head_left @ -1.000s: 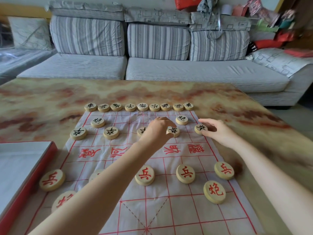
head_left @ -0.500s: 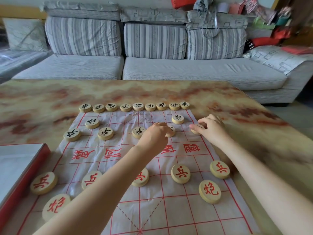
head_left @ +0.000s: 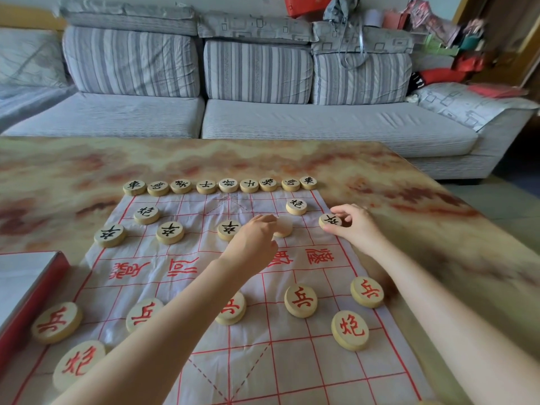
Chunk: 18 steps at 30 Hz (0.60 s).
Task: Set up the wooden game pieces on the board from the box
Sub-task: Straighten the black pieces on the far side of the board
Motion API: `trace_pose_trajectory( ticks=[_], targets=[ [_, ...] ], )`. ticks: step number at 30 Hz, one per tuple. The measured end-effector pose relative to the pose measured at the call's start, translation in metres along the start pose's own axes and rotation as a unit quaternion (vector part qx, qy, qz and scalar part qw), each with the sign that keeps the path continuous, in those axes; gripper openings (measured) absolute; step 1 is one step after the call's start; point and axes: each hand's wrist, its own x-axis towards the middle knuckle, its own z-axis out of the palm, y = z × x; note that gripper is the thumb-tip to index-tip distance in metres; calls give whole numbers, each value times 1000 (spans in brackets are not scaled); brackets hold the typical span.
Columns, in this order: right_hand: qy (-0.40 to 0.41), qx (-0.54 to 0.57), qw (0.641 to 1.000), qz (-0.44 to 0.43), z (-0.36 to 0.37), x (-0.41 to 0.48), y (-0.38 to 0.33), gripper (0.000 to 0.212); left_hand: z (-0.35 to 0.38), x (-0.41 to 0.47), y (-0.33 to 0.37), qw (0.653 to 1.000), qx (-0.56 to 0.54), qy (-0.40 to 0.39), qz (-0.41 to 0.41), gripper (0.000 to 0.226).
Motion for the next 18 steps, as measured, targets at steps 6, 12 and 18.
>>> trace_pose_trajectory(
  ticks=[6, 12, 18],
  targets=[
    [-40, 13, 999, 6, -6, -1, 2, 45, -3, -2, 3, 1000, -9, 9, 16, 40],
    [-29, 35, 999, 13, -3, -1, 5, 39, -2, -3, 4, 1000, -17, 12, 16, 40],
    [-23, 35, 999, 10, -1, -4, 5, 41, -2, -2, 2, 999, -32, 23, 17, 40]
  ],
)
